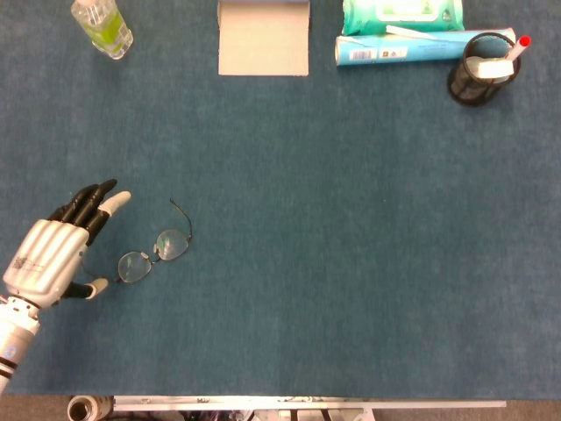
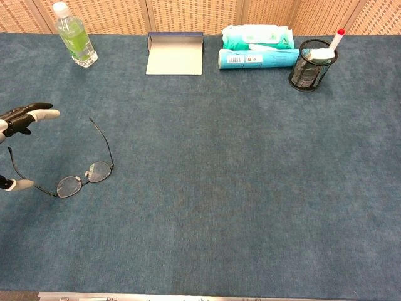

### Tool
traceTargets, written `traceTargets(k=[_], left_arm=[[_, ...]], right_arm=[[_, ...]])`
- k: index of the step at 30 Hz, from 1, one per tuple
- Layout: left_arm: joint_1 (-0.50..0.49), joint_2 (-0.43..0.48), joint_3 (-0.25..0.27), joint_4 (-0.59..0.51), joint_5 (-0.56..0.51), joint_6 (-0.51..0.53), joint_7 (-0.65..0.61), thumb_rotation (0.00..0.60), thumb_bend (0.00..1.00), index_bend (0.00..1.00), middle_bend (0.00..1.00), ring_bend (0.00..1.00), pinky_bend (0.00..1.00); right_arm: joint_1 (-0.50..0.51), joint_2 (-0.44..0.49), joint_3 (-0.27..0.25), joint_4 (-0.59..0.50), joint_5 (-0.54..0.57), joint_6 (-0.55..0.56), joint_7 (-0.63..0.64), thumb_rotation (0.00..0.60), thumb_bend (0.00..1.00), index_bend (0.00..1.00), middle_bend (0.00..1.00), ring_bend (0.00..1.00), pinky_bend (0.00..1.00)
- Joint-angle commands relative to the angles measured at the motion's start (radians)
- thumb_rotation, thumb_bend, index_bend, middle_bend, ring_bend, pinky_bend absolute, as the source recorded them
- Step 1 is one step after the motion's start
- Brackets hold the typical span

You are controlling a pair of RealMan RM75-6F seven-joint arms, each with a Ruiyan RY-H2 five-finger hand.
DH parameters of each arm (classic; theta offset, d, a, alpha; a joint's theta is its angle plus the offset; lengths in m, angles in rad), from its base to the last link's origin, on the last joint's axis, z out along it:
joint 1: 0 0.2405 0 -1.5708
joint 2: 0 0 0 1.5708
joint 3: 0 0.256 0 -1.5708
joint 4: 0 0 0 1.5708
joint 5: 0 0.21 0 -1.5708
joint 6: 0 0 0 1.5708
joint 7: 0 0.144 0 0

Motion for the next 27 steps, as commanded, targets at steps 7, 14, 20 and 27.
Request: traceTargets(k=[7, 14, 20, 27], left_arm=[[0.009, -0.031, -0.016, 0.023, -0.027, 0.025, 0.060, 0.600, 0.04, 0.00, 0.00, 0.00, 0.17], [0.013, -0.042, -0.022, 0.040, -0.052, 0.028, 0.080, 0.600, 0.04, 0.00, 0.00, 0.00, 0.17], [0.018, -0.051, -0.026, 0.068, -0.065, 0.037, 0.089, 0.600, 0.04, 0.00, 0.00, 0.00, 0.17], [0.019, -0.058, -0.038, 0.093, -0.083, 0.044, 0.091, 0.600, 0.04, 0.00, 0.00, 0.00, 0.17]], right_arm=[[-0.001, 0.001, 0.001, 0.000, 0.001, 0.000, -0.001, 0.600, 0.10, 0.47, 0.41, 0.30, 0.31], [-0.001, 0.001, 0.002, 0.000, 0.001, 0.000, -0.001, 0.600, 0.10, 0.47, 0.41, 0.30, 0.31], [-0.002, 0.000, 0.002, 0.000, 0.000, 0.001, -0.001, 0.600, 0.10, 0.47, 0.41, 0.30, 0.31], [-0.002, -0.002, 0.001, 0.001, -0.001, -0.001, -0.003, 0.600, 0.10, 0.47, 0.41, 0.30, 0.31]])
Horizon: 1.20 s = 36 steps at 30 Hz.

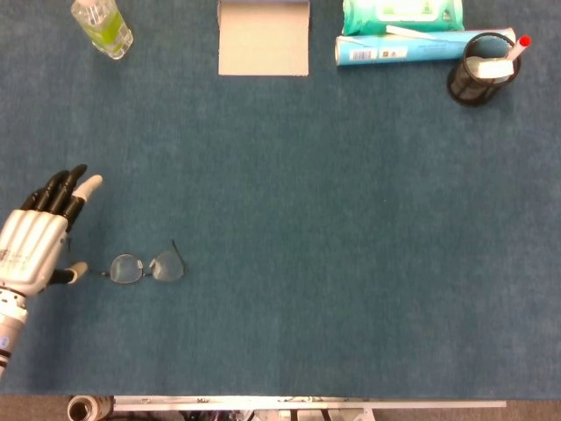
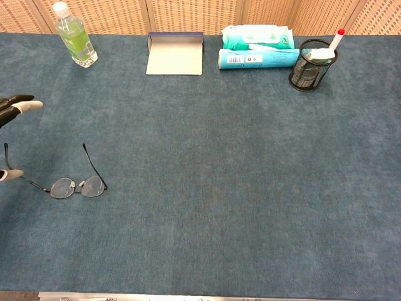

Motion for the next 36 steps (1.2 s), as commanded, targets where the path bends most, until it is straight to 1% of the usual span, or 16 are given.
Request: traceTargets(k=[1, 7, 17, 26, 27, 32, 36], left_arm=[[-0.002, -0.001, -0.004, 0.004, -0.004, -0.001, -0.003, 0.600, 0.04, 0.00, 0.00, 0.00, 0.17], [-0.005, 0.001, -0.006, -0.001, -0.007, -0.002, -0.002, 0.600, 0.04, 0.00, 0.00, 0.00, 0.17], [0.020, 0.026, 0.027, -0.046, 0.027, 0.032, 0.035, 0.600, 0.04, 0.00, 0.00, 0.00, 0.17], [0.040, 0.044, 0.020, -0.038, -0.004, 0.054, 0.089, 0.600, 0.04, 0.00, 0.00, 0.00, 0.17], [0.043, 0.045, 0.018, -0.037, -0.010, 0.056, 0.096, 0.600, 0.05, 0.00, 0.00, 0.00, 0.17], [0.041, 0.048, 0.002, -0.029, -0.037, 0.052, 0.100, 0.600, 0.20, 0.00, 0.00, 0.00, 0.17], [0.032, 0.040, -0.018, -0.016, -0.052, 0.049, 0.102, 0.600, 0.25, 0.00, 0.00, 0.00, 0.17]], right_arm=[[0.000, -0.001, 0.000, 0.000, 0.001, -0.001, -0.001, 0.600, 0.10, 0.47, 0.41, 0.30, 0.31], [0.000, -0.001, 0.001, 0.001, 0.000, 0.000, -0.001, 0.600, 0.10, 0.47, 0.41, 0.30, 0.31], [-0.003, 0.003, -0.001, -0.003, -0.006, 0.006, 0.004, 0.600, 0.10, 0.47, 0.41, 0.30, 0.31], [-0.007, 0.007, -0.004, -0.010, -0.021, 0.020, 0.007, 0.600, 0.10, 0.47, 0.41, 0.30, 0.31], [-0.008, 0.008, -0.004, -0.010, -0.021, 0.022, 0.008, 0.600, 0.10, 0.47, 0.41, 0.30, 0.31], [-0.009, 0.010, -0.003, -0.012, -0.022, 0.024, 0.010, 0.600, 0.10, 0.47, 0.41, 0.30, 0.31], [-0.010, 0.011, -0.002, -0.013, -0.021, 0.026, 0.011, 0.600, 0.10, 0.47, 0.41, 0.30, 0.31]])
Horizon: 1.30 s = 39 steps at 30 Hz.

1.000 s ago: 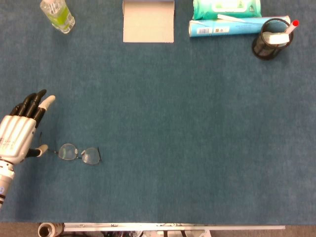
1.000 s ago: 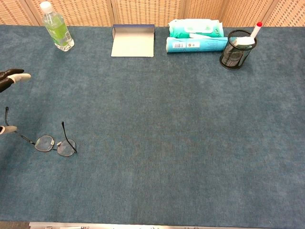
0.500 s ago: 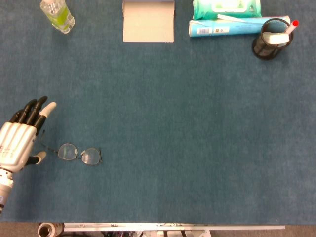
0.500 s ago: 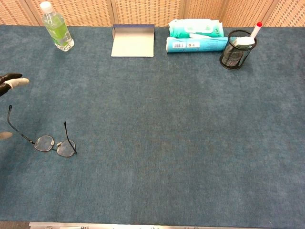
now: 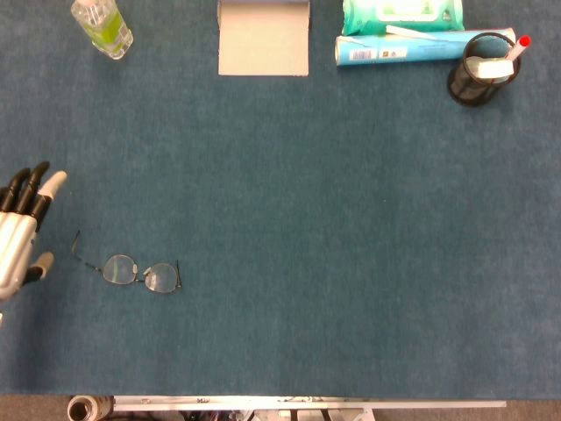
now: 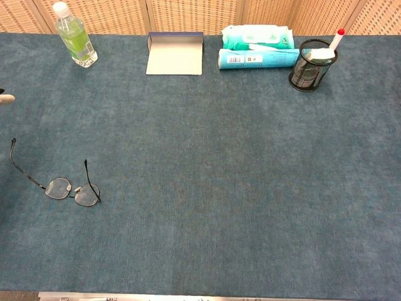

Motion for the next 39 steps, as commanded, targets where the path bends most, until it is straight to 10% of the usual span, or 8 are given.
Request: traceTargets(k=[1, 39], left_arm=[[-0.007, -0.006, -0.012, 0.007, -0.008, -0.003, 0.000, 0.600, 0.27, 0.00, 0.00, 0.00, 0.17], [-0.064, -0.083, 0.013, -0.056, 0.046, -0.076, 0.034, 0.600, 0.32, 0.00, 0.00, 0.00, 0.17]], right_arm=[[0.000, 0.000, 0.001, 0.000, 0.000, 0.000, 0.000, 0.600, 0.10, 0.47, 0.41, 0.30, 0.31], [-0.007, 0.012, 0.004, -0.008, -0.008, 0.017, 0.014, 0.600, 0.10, 0.47, 0.41, 0.30, 0.31]])
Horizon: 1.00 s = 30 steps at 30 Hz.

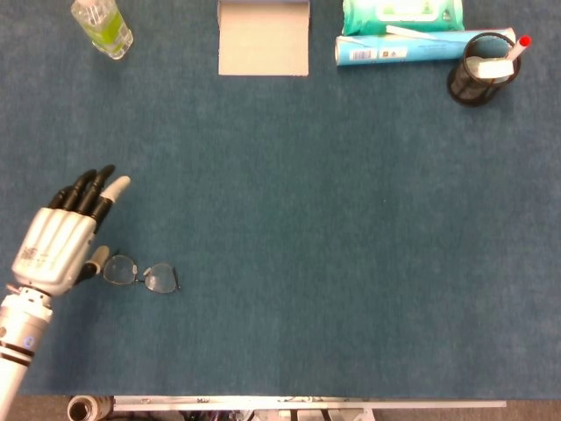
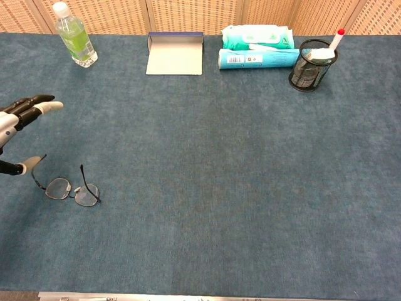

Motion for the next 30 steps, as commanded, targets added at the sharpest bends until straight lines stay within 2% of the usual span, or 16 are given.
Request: traceTargets(k=[1, 14, 30], left_arm=[[-0.004, -0.009, 0.004, 0.000, 0.001, -0.009, 0.006, 0.600, 0.32, 0.00, 0.00, 0.00, 0.17], [-0.023, -0.071, 0.013, 0.043, -0.012, -0.051, 0.029, 0.600, 0.32, 0.00, 0.00, 0.00, 0.17], [-0.035, -0.158, 0.029, 0.149, -0.014, -0.083, 0.029, 0.600, 0.32, 0.00, 0.00, 0.00, 0.17]], right_arm=[[-0.001, 0.001, 0.000, -0.001, -0.001, 0.001, 0.001, 0.600, 0.10, 0.47, 0.41, 0.30, 0.31], [-0.006, 0.009, 0.000, -0.007, -0.008, 0.014, 0.011, 0.600, 0.10, 0.47, 0.41, 0.30, 0.31], [-0.006, 0.014, 0.001, -0.009, -0.009, 0.013, 0.019, 0.600, 0.10, 0.47, 0.41, 0.30, 0.31]])
